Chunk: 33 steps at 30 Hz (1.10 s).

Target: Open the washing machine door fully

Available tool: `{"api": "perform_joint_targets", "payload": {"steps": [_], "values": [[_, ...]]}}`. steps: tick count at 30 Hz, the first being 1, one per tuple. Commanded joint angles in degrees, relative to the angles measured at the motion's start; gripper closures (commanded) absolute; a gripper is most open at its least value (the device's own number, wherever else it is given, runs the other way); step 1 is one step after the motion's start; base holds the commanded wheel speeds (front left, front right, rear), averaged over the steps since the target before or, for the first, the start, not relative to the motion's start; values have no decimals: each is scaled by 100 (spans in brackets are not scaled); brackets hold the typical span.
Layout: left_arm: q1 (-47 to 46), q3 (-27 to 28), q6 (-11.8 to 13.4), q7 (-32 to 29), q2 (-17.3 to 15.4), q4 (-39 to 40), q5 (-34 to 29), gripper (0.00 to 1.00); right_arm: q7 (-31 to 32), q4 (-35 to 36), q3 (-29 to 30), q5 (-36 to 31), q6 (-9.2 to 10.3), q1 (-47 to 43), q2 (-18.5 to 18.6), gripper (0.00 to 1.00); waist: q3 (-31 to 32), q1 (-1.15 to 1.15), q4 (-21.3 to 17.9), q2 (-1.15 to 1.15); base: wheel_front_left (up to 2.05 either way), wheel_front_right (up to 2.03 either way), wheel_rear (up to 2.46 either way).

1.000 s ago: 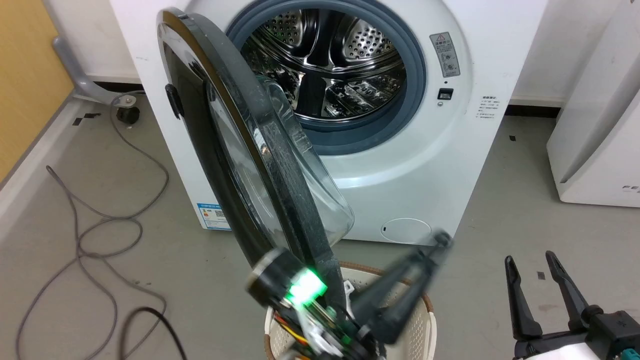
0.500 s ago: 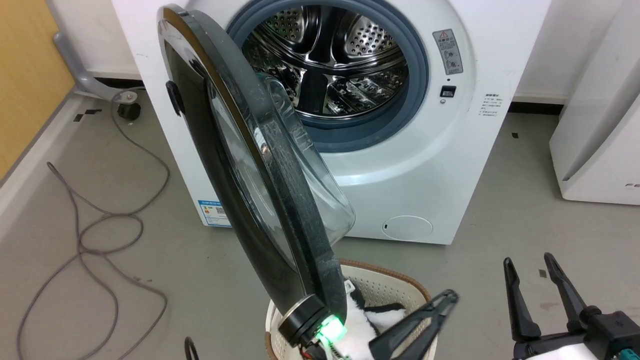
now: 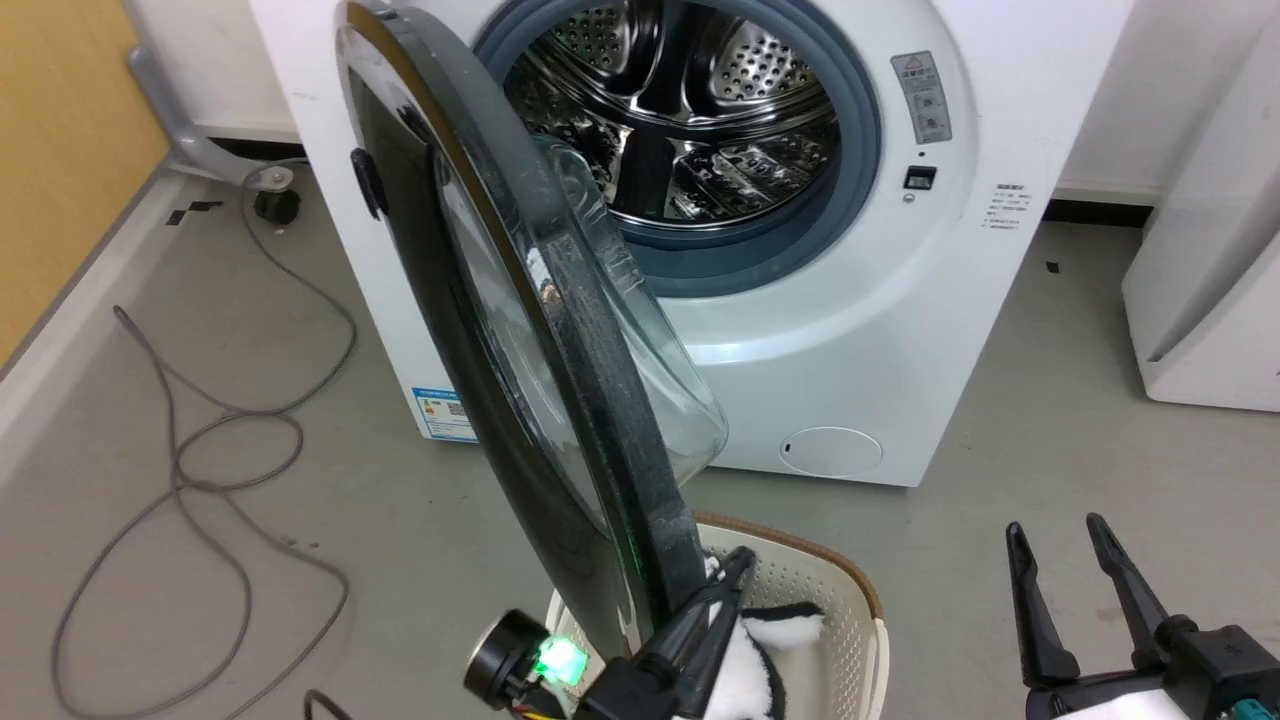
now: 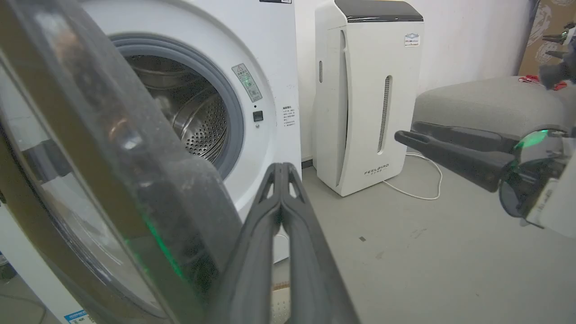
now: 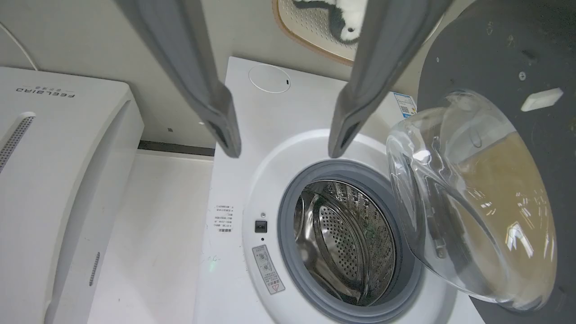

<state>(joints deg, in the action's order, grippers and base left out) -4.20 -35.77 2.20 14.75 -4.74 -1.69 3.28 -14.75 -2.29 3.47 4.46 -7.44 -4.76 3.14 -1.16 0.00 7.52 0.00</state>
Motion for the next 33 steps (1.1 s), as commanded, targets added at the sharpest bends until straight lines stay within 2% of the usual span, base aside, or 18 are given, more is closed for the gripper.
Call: {"api": "perform_joint_targets", "payload": {"steps": [1,9,18,33], "values": [[110,106,42,25,-4,-63,32,100,-25,-28,-4,-27,-5,-35,-26,0,-5,0,46,0,0,0,0],[227,404,79,25,43,-74,57,100,-25,-100,-22,-6,-5,-35,-26,0,16,0,257,0,0,0,0],[386,461,-34,25,14,78,-65,100,-25,-139,-54,75,-5,-64,-26,0,67,0,568,0,0,0,0],[729,629,39,25,-160,408,-133,100,-25,-134,-156,185,-5,-126,-26,0,63,0,1432,0,0,0,0]]}}
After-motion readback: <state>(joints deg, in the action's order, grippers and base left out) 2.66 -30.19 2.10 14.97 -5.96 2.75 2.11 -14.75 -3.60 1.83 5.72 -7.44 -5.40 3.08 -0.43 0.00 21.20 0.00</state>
